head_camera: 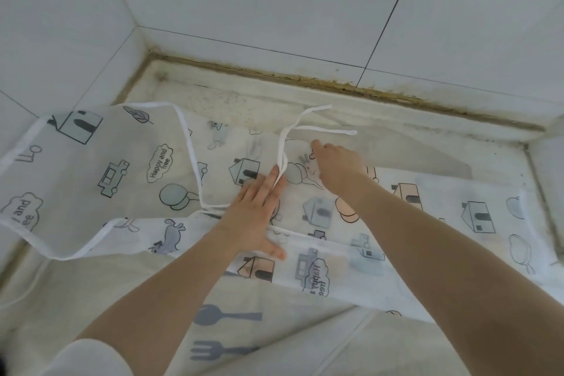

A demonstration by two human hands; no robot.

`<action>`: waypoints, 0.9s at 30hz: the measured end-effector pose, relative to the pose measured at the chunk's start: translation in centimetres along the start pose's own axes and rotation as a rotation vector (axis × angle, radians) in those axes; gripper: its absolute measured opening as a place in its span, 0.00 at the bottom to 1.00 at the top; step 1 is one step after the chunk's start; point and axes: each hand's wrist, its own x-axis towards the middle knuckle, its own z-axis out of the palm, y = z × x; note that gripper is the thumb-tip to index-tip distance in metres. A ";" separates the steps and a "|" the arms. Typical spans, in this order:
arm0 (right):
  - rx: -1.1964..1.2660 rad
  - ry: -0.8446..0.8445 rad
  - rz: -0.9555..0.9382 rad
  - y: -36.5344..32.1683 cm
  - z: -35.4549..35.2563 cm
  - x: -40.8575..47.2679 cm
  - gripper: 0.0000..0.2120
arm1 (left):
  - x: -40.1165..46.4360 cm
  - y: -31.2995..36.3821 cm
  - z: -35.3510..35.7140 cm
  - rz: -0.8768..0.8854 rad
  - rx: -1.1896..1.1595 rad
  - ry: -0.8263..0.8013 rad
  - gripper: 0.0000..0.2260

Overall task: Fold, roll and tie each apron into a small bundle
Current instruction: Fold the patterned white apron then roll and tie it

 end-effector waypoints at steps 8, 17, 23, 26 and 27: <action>-0.176 -0.020 -0.275 -1.5 -0.6 -3.6 0.35 | -0.5 1.1 -1.0 0.003 0.211 0.100 0.63; -0.320 -0.034 -0.493 -3.5 3.9 -8.4 0.34 | -1.8 1.8 -0.9 -0.088 0.471 0.132 0.59; -0.079 -0.155 -0.267 -2.6 5.5 -9.2 0.37 | -2.2 1.7 -0.2 -0.204 0.254 0.011 0.53; -0.034 -0.178 -0.162 -2.0 5.4 -9.0 0.44 | -2.7 1.6 -0.1 -0.129 0.211 0.012 0.46; -0.006 -0.179 -0.138 -1.6 5.3 -8.9 0.44 | -3.0 1.2 -0.2 -0.082 0.206 0.045 0.44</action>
